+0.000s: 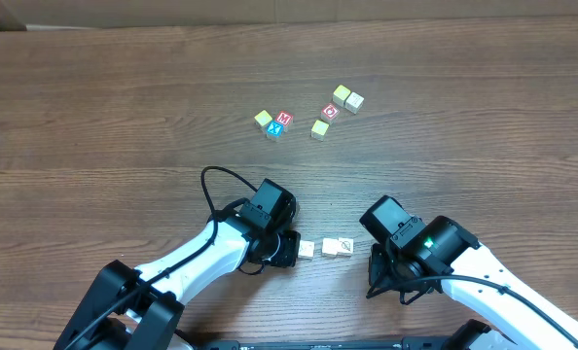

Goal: Flip 3 blocks

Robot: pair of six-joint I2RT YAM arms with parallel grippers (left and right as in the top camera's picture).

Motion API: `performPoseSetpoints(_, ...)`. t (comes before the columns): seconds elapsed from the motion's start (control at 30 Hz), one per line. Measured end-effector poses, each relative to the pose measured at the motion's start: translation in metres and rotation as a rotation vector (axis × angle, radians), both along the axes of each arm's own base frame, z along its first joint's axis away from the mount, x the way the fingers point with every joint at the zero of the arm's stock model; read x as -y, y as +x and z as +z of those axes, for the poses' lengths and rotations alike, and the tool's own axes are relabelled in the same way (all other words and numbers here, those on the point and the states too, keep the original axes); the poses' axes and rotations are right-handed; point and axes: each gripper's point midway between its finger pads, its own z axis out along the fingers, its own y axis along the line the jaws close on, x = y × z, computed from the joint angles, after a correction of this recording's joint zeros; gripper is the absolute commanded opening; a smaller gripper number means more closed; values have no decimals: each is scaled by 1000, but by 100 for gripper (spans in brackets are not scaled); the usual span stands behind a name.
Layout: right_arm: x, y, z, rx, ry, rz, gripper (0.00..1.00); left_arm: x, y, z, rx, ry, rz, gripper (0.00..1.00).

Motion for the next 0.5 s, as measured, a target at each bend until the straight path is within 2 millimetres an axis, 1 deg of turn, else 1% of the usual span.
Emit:
performPoseSetpoints(0.1, 3, -3, -3, -12, -10, 0, 4, 1, 0, 0, -3, -6, 5, 4)
performPoseSetpoints(0.5, 0, -5, -3, -21, 4, 1, 4, 6, 7, 1, 22, -27, 8, 4)
